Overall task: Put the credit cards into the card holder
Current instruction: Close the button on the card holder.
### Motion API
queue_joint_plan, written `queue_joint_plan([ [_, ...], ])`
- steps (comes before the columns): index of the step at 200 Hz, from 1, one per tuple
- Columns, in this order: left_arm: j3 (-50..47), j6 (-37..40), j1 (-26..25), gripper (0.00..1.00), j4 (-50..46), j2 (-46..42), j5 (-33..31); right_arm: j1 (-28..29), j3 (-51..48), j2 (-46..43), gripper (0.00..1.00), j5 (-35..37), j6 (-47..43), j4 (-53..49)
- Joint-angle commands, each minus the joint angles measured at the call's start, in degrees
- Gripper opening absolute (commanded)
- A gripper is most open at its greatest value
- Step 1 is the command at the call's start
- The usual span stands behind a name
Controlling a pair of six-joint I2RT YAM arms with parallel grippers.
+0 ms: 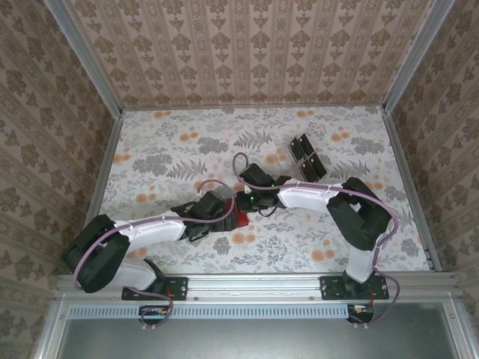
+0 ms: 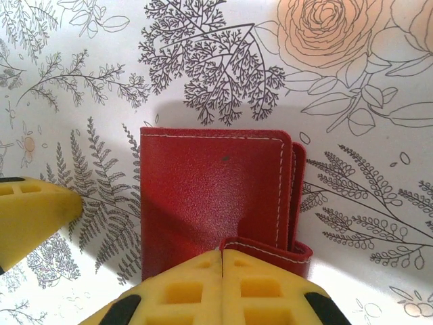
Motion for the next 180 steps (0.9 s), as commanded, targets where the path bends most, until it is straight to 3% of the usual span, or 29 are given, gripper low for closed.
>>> queue_joint_plan([
  [1, -3.58, 1.03, 1.50, 0.99, 0.25, 5.53, -2.83, 0.37, 1.73, 1.83, 0.00, -1.24, 0.69, 0.34],
  [85, -3.92, 1.03, 1.56, 0.98, 0.55, 5.56, -2.83, 0.36, 0.85, 3.56, 0.00, -0.27, 0.85, 0.12],
  [180, -3.93, 1.07, 1.47, 0.98, 0.64, 5.45, -2.94, 0.33, -0.26, -1.61, 0.00, 0.26, 0.68, -0.69],
])
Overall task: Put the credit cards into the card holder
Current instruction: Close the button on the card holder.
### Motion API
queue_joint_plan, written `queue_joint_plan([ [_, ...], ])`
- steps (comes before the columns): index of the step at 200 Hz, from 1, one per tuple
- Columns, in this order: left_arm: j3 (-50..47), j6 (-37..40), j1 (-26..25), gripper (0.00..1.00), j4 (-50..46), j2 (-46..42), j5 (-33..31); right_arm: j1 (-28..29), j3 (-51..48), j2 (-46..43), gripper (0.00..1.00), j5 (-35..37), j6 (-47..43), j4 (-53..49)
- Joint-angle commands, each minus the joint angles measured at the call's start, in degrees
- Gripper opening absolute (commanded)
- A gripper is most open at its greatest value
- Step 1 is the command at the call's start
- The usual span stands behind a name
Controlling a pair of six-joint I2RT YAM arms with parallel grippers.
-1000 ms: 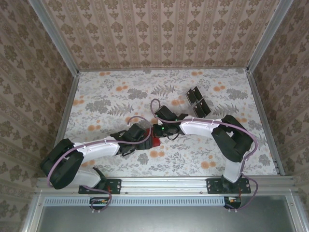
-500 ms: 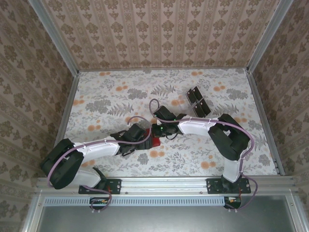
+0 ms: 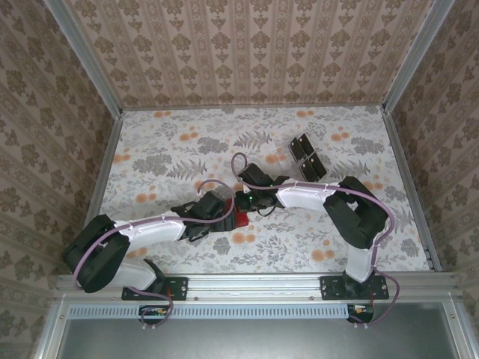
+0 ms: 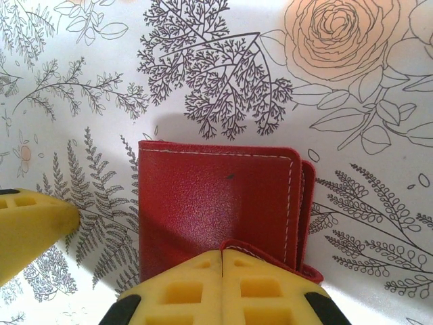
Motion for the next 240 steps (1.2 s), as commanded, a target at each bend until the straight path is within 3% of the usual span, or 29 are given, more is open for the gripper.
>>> queue_joint_plan([
  [1, -3.89, 1.04, 1.47, 0.98, 0.58, 5.47, -2.90, 0.36, -0.76, -2.69, 0.00, 0.32, 0.66, -1.84],
  [190, -3.89, 1.17, 1.47, 0.98, 0.97, 5.57, -2.64, 0.88, 0.23, 2.60, 0.00, -1.13, 1.02, -0.83],
  [240, -4.02, 1.01, 2.21, 0.98, -0.66, -0.41, -2.36, 0.92, -0.25, 4.67, 0.00, -0.82, 1.02, -1.47],
])
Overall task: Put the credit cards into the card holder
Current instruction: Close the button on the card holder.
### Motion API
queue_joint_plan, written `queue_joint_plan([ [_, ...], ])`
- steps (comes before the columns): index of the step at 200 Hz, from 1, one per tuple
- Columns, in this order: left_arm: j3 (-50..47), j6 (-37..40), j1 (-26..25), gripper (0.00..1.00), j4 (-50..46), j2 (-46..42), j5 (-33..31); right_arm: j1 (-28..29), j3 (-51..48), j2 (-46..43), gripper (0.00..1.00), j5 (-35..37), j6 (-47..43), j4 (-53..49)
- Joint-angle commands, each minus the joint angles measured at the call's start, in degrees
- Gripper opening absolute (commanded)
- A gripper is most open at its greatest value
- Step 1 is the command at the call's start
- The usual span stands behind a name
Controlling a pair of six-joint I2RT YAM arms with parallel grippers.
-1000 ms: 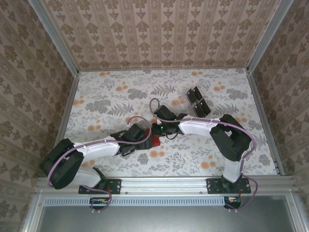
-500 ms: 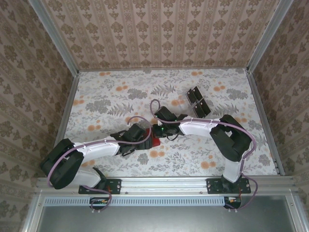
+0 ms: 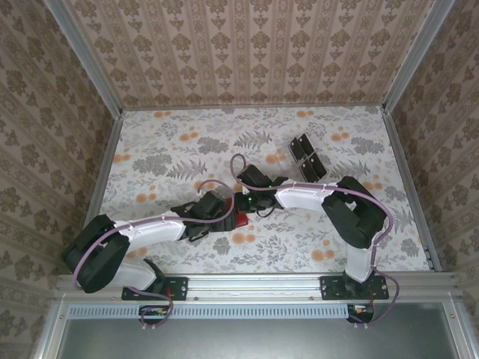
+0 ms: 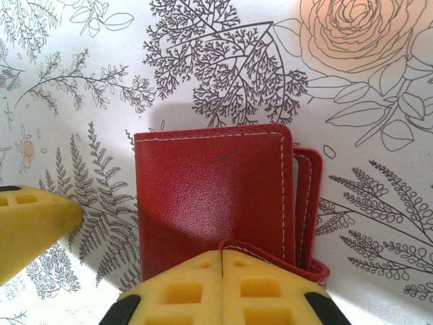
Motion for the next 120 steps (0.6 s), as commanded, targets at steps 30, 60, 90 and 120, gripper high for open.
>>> queue_joint_plan([
  [30, -3.71, -0.99, 5.23, 0.98, -4.66, -5.33, -3.84, 0.55, -1.05, 3.73, 0.00, 0.35, 0.75, -2.64],
  [60, -3.21, -3.30, 9.88, 0.99, -9.94, -9.49, -5.83, 0.82, -1.01, 4.03, 0.00, 0.80, 0.26, -3.77],
  [90, -2.34, -1.82, 12.78, 0.99, -10.54, -9.82, -4.97, 1.36, -0.48, 5.14, 0.00, 1.73, -0.52, -5.53],
  [120, -1.32, -1.45, 13.25, 0.99, -10.17, -8.90, -4.13, 2.24, 0.08, 6.51, 0.00, 2.88, -1.43, -7.52],
])
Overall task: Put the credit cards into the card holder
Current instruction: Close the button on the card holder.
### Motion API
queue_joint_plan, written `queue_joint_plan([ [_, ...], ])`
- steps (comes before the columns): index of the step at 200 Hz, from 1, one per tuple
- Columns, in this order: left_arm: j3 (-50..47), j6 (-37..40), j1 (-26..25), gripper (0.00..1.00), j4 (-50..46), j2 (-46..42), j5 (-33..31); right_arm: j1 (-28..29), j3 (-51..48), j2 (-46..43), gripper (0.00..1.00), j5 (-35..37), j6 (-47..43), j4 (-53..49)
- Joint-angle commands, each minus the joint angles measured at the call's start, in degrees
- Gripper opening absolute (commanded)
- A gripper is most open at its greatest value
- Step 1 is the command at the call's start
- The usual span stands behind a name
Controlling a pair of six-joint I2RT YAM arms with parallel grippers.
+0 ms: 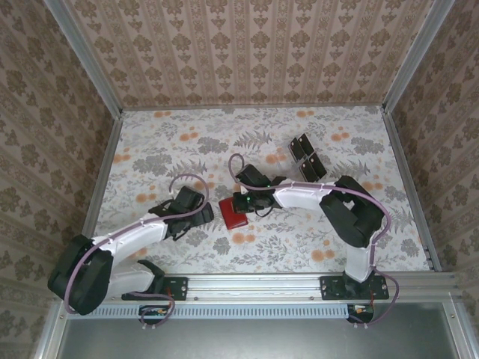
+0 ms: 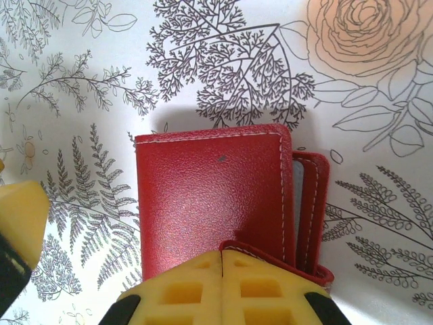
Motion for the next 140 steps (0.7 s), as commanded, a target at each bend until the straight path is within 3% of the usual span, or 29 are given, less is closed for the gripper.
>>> queue_joint_plan([
  [1, 1.65, 0.23, 0.44, 0.99, -1.69, 0.53, -0.36, 1.79, -1.12, 5.27, 0.00, 2.83, -1.21, -7.37],
  [140, 4.10, 2.24, 1.05, 0.99, -1.88, 1.87, 1.16, 3.81, -3.21, 7.15, 0.01, 4.65, -1.18, -9.44],
])
